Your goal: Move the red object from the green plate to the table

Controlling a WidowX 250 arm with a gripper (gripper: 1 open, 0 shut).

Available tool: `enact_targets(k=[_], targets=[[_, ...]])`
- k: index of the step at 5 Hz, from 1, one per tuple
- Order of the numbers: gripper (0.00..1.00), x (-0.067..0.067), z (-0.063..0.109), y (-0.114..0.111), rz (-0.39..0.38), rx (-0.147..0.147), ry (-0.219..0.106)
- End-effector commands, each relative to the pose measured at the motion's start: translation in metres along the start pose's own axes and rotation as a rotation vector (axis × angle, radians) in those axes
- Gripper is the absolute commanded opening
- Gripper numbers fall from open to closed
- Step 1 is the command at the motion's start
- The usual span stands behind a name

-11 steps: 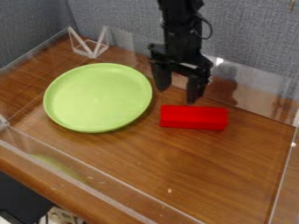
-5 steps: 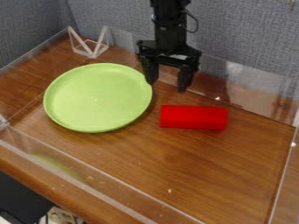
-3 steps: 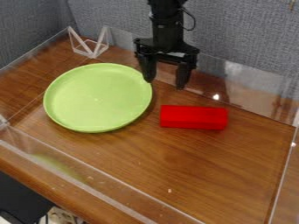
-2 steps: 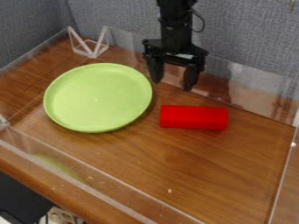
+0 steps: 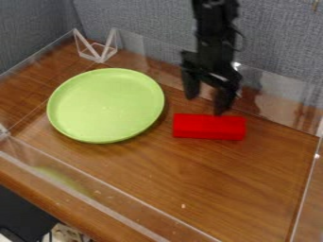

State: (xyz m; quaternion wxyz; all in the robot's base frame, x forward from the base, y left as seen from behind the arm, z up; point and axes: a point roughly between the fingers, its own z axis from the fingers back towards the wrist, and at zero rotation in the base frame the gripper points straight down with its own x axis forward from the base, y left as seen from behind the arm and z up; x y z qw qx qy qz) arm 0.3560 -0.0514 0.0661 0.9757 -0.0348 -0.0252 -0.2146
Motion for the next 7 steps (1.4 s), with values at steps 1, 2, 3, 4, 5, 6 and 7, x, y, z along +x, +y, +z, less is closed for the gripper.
enact_targets(k=[1, 2, 3, 4, 5, 6, 7], targets=[[1.00, 0.017, 0.005, -0.019, -0.207, 0.019, -0.031], [1.00, 0.004, -0.009, -0.033, -0.392, -0.018, -0.007], [1.00, -0.013, -0.017, -0.036, -0.448, -0.035, 0.013], [0.00, -0.011, -0.021, -0.034, -0.482, -0.046, 0.024], [0.00, -0.009, -0.022, -0.033, -0.513, -0.052, 0.034], [0.00, -0.008, -0.022, -0.032, -0.544, -0.057, 0.042], [0.00, -0.006, -0.026, -0.028, -0.491, -0.059, 0.044]])
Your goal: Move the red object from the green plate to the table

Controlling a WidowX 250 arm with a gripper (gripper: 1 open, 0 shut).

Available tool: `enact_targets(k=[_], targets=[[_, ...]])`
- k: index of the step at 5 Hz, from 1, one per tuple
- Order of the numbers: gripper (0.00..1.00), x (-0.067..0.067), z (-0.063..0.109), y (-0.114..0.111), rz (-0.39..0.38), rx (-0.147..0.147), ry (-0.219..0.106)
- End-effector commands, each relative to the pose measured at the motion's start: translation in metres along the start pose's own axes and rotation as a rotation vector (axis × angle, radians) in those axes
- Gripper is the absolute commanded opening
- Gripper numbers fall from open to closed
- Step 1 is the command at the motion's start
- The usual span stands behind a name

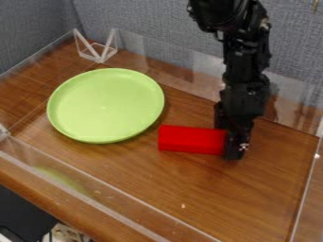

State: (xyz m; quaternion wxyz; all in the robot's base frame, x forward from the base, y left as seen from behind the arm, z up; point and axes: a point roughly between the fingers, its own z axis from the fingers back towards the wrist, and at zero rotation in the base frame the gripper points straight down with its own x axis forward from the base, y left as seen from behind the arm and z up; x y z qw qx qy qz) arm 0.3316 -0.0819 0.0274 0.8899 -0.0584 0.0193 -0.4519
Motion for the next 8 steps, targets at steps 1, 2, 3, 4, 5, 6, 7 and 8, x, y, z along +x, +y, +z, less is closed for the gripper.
enact_targets(k=[1, 2, 3, 4, 5, 6, 7, 8], targets=[[0.00, 0.000, 0.012, 0.013, 0.064, 0.030, -0.040], [0.00, -0.006, 0.009, 0.016, 0.040, 0.022, -0.031], [0.00, -0.013, 0.007, 0.020, 0.014, 0.016, -0.021], [0.00, -0.019, 0.005, 0.024, -0.012, 0.008, -0.009], [0.00, -0.018, 0.003, 0.019, 0.049, 0.001, -0.009], [0.00, -0.015, 0.003, 0.014, 0.105, -0.003, -0.010], [0.00, -0.029, 0.005, 0.020, 0.099, -0.005, -0.003], [0.00, -0.043, 0.006, 0.026, 0.093, -0.010, 0.007]])
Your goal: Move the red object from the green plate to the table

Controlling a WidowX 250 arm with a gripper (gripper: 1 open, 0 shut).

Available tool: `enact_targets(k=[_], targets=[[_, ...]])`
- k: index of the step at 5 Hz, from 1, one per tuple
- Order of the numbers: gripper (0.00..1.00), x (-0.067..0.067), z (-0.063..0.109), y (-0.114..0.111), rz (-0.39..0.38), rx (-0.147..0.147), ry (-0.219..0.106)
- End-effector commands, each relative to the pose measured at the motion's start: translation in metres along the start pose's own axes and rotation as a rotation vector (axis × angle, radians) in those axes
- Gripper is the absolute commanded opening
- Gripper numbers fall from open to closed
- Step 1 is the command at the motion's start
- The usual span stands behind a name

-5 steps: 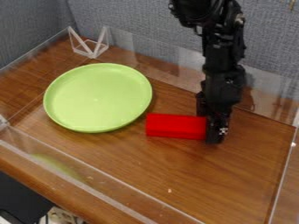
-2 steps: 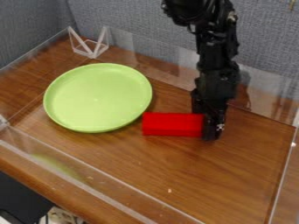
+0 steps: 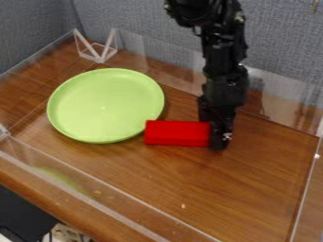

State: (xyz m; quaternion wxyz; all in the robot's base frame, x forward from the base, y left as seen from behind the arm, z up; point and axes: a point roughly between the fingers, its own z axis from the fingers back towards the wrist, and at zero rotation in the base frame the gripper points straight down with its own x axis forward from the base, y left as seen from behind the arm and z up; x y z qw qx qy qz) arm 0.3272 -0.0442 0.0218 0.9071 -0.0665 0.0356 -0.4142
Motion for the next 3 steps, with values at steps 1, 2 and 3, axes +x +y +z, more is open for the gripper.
enact_targets(k=[1, 2, 3], targets=[[0.00, -0.023, 0.013, 0.014, 0.011, 0.018, -0.007], [0.00, -0.032, 0.020, 0.009, -0.016, 0.019, 0.013], [0.00, -0.037, 0.019, 0.006, -0.040, 0.017, 0.018]])
